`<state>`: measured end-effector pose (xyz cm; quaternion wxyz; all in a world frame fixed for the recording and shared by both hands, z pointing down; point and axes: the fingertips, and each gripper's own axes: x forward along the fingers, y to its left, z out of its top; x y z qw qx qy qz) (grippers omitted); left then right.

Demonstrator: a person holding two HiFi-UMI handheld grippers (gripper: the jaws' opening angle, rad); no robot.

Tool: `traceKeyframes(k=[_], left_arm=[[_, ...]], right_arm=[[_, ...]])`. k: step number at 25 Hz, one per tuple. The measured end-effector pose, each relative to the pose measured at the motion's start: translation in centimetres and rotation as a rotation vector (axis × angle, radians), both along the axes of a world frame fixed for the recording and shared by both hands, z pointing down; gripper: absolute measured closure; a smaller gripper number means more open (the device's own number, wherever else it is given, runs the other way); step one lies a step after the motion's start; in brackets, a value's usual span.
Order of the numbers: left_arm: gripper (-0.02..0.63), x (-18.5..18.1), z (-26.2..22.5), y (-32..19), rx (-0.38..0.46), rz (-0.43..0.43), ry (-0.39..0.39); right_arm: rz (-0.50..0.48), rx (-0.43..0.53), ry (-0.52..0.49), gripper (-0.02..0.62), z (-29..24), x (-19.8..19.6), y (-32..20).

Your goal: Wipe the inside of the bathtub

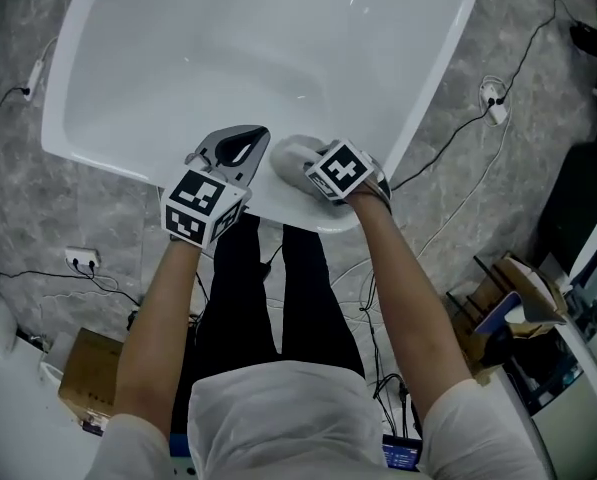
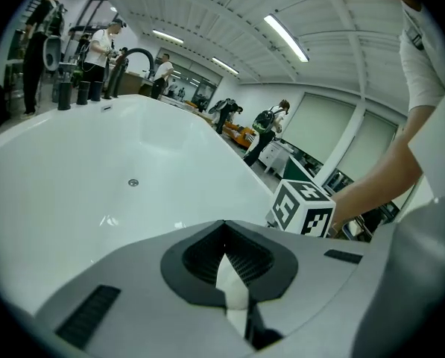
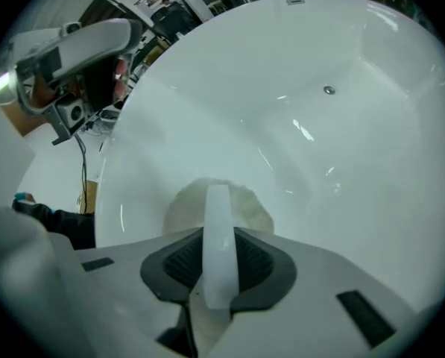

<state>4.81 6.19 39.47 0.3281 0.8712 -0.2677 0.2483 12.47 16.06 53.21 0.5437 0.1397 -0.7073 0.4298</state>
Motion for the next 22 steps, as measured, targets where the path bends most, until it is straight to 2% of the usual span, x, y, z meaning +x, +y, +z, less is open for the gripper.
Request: traceKeyframes(k=[6, 12, 17, 22], left_arm=[[0.600, 1.1, 2.6, -1.5, 0.000, 0.067, -0.005], [0.600, 1.2, 6.5, -3.6, 0.001, 0.132, -0.049], [0.600, 1.0, 9.6, -5.2, 0.001, 0.174, -0.060], [0.600, 1.3, 13.6, -5.8, -0.013, 0.217, -0.079]], right_arm=[[0.126, -0.054, 0.092, 0.500, 3.6, 0.6, -1.0], [0.230, -0.107, 0.181, 0.500, 7.0, 1.1, -2.3], [0.305, -0.105, 0.206, 0.500, 10.0, 0.8, -3.6], [0.354, -0.055, 0.205, 0.500, 13.1, 0.8, -5.1]])
